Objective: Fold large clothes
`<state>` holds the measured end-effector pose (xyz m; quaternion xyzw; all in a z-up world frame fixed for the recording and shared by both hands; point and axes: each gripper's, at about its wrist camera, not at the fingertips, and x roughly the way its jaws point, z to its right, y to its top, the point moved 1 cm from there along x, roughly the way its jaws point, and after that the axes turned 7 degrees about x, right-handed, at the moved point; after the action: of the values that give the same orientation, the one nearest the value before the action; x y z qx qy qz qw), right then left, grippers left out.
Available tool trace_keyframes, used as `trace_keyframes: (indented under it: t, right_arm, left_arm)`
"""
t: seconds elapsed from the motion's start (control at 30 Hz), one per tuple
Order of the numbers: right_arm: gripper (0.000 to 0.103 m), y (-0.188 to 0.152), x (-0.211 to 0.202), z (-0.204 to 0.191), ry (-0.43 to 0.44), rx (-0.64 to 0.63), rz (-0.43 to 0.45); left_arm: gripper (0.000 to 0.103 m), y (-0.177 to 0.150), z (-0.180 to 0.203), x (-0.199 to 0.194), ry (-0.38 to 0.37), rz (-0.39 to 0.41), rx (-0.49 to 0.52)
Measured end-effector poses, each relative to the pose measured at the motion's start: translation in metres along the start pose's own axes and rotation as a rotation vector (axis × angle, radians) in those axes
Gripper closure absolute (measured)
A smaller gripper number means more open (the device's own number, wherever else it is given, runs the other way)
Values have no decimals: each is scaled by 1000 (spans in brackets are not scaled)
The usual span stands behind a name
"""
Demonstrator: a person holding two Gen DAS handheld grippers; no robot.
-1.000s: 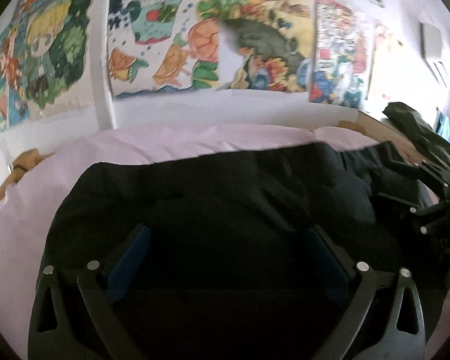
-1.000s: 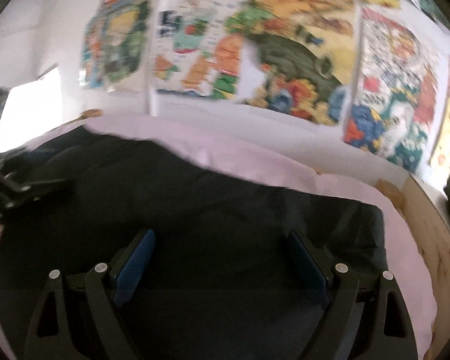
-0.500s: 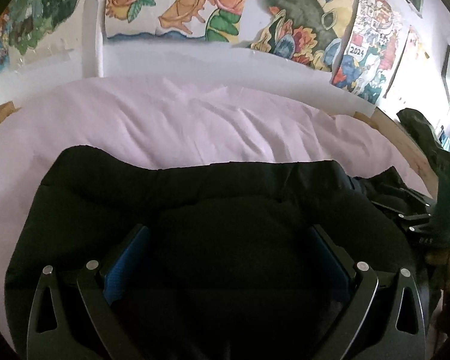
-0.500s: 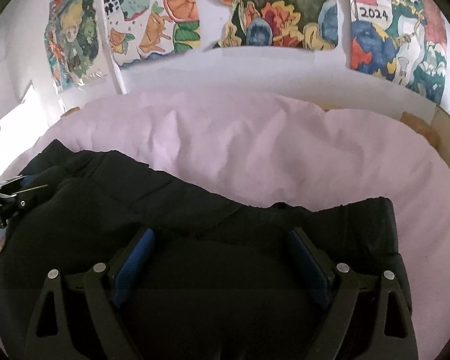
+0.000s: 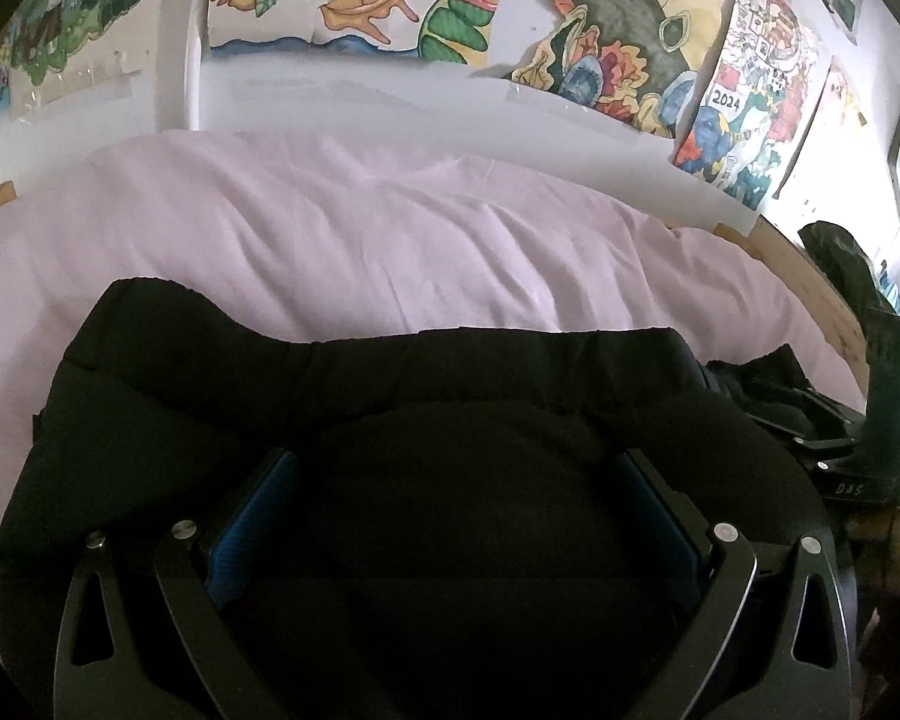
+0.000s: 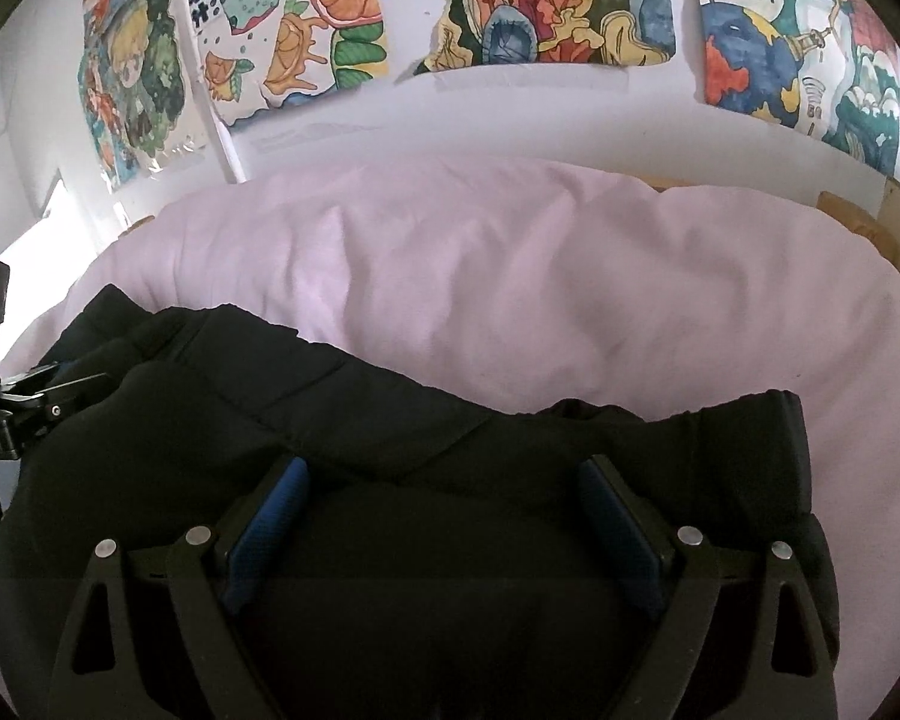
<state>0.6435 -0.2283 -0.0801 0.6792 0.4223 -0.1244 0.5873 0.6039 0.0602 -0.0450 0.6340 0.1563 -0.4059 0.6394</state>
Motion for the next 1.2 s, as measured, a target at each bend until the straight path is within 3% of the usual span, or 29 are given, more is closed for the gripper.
trace_keyframes:
  t: [0.9,1.2]
  right_arm:
    - [11,-2,-1,1,8,8,19]
    - [12,4,-24,11,57,-3,70]
  left_arm:
    - [1,-2,-2,2,-16,12,-11]
    - [1,0,-40,-17,-73,45,-106]
